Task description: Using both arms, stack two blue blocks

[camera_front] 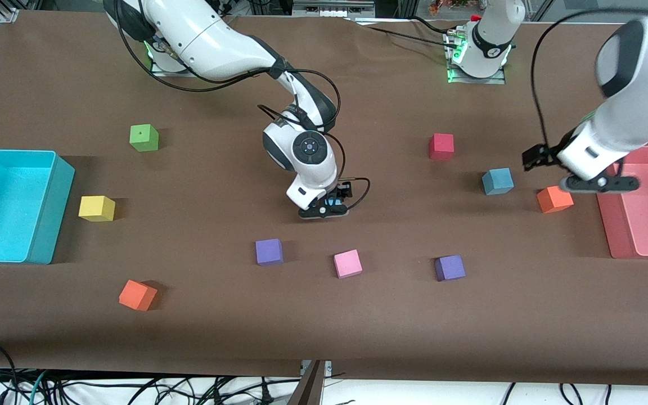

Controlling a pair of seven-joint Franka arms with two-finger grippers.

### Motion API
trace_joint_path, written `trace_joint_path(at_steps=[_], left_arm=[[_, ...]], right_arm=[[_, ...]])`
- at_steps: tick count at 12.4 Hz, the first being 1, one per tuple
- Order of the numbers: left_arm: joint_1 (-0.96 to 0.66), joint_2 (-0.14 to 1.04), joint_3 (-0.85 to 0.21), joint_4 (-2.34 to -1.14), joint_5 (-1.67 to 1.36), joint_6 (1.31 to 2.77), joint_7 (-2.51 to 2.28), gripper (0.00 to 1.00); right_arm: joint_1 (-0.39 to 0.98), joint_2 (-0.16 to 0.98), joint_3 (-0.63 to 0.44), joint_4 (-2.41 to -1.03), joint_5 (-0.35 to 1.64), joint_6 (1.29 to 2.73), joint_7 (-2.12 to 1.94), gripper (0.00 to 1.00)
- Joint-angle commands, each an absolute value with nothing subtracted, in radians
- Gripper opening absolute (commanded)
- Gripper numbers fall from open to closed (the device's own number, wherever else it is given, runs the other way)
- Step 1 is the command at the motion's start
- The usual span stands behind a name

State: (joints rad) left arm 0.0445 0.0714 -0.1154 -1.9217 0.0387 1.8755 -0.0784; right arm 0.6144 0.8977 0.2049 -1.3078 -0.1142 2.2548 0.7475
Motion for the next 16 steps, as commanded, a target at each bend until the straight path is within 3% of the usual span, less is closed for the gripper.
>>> trace_joint_path(at_steps=[1, 4, 7, 9, 11, 16], left_arm=[[0.046, 0.066, -0.115, -2.005, 0.066, 1.971, -0.081, 1.00], [0.067, 0.075, -0.115, -2.109, 0.052, 2.072, -0.057, 1.00], [0.084, 0.084, -0.114, -2.306, 0.052, 2.311, -0.069, 1.00], [0.091, 0.109, -0.114, -2.374, 0.052, 2.405, -0.074, 1.00], [0.106, 0.130, -0.114, -2.399, 0.054, 2.453, -0.072, 1.00], [0.115, 0.222, -0.114, -2.405, 0.057, 2.542, -0.061, 0.99]], right_arm=[[0.600, 0.868, 0.209, -1.305, -0.126, 2.243, 0.739, 1.00], [0.568, 0.777, 0.213, -1.307, -0.115, 2.122, 0.657, 1.00], [0.522, 0.649, 0.224, -1.327, -0.030, 1.978, 0.487, 1.00], [0.485, 0.560, 0.209, -1.414, 0.084, 1.956, 0.321, 1.00], [0.486, 0.505, 0.178, -1.547, 0.263, 2.038, 0.154, 1.00], [0.526, 0.480, 0.121, -1.839, 0.677, 2.478, -0.315, 1.00]])
